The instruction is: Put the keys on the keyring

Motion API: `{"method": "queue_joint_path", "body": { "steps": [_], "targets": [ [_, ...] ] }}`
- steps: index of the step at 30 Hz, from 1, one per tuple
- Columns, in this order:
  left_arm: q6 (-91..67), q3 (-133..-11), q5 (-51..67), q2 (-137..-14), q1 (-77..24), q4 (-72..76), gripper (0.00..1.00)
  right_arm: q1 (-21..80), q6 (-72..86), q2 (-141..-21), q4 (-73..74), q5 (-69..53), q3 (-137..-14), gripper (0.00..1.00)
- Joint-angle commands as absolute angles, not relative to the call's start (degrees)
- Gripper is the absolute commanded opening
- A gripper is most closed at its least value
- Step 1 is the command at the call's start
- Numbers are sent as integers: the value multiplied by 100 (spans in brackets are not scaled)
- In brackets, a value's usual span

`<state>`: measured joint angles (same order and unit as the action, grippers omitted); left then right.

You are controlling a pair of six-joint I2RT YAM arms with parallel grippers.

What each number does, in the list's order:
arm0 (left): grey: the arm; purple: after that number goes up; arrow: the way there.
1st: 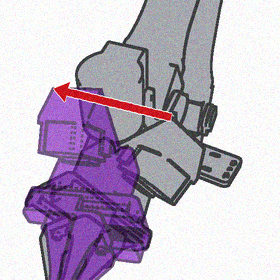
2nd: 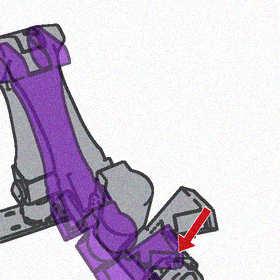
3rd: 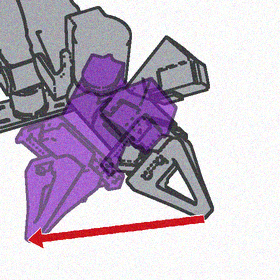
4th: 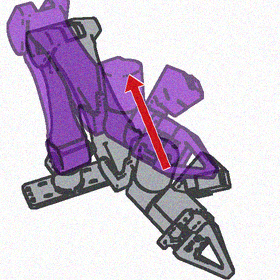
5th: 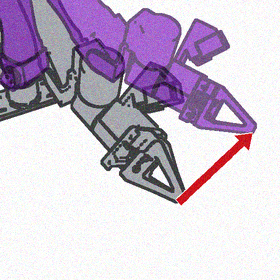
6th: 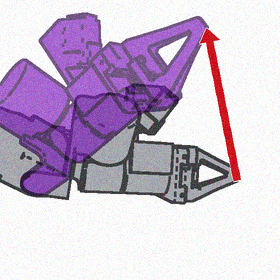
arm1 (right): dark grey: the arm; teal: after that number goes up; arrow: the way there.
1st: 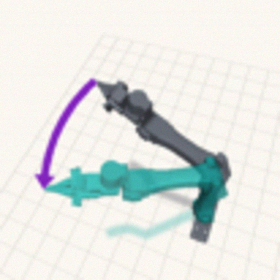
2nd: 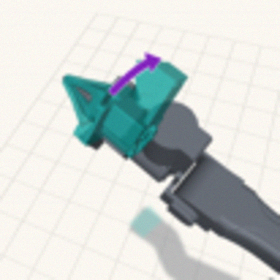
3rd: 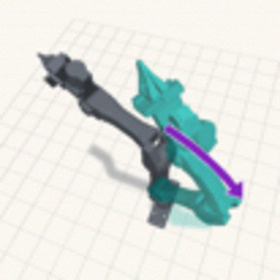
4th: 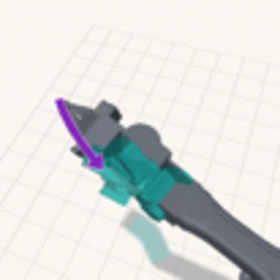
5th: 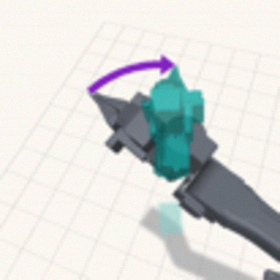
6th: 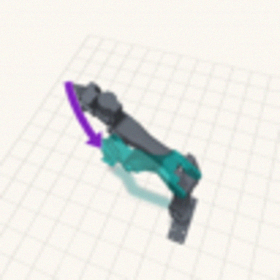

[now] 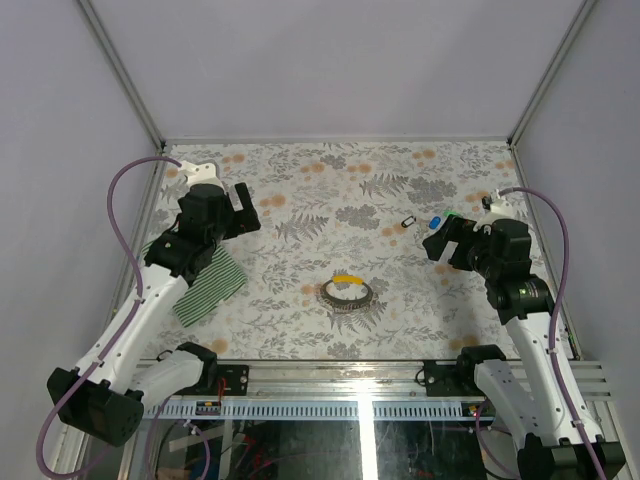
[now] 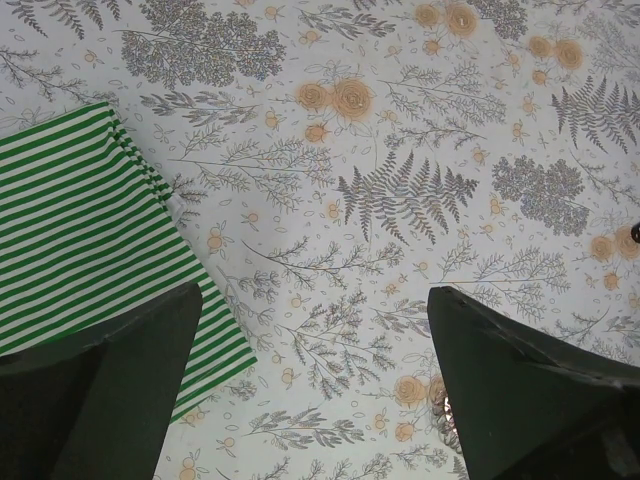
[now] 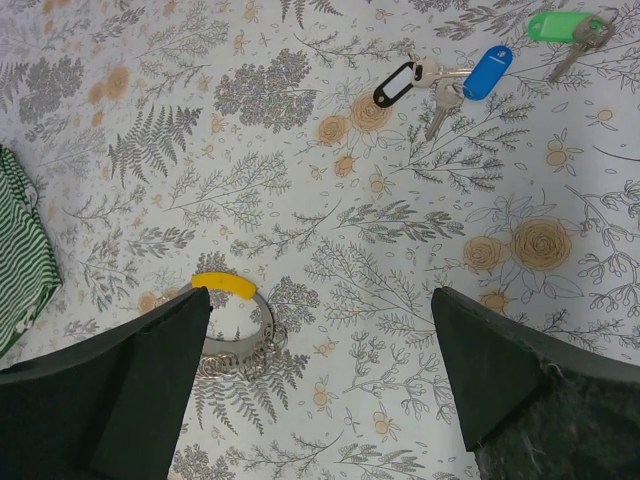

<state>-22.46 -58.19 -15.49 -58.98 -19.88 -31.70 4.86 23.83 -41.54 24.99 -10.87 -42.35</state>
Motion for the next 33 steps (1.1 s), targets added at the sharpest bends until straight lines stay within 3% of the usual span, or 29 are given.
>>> {"method": "queue_joint_path", "body": {
  "steps": [1,10,15,18,25,33],
  "targets": [
    [-2324,-5978,-1559,-5889,-2017,-3044,100,438,2381,-4112,2376,-1215,-4538,99],
    [-2604,-6019,-1595,-5909,-2019,-2927,100,430,3068,-4519,2411,-796,-4498,99],
    [-2628,-5805,-1416,-5830,-2021,-2787,100,431,3140,-5069,1958,-1514,-4160,100],
    [-2610,-5639,-1476,-5828,-2021,-2699,100,431,3185,-5198,1521,-2232,-3850,94],
    [-2399,-5520,-1543,-6013,-2024,-2565,100,743,3038,-5057,2140,-1946,-3466,88],
    [-2226,-5453,-1223,-6121,-2023,-2496,100,1049,3713,-4775,1689,-1951,-2666,75]
  ]
}}
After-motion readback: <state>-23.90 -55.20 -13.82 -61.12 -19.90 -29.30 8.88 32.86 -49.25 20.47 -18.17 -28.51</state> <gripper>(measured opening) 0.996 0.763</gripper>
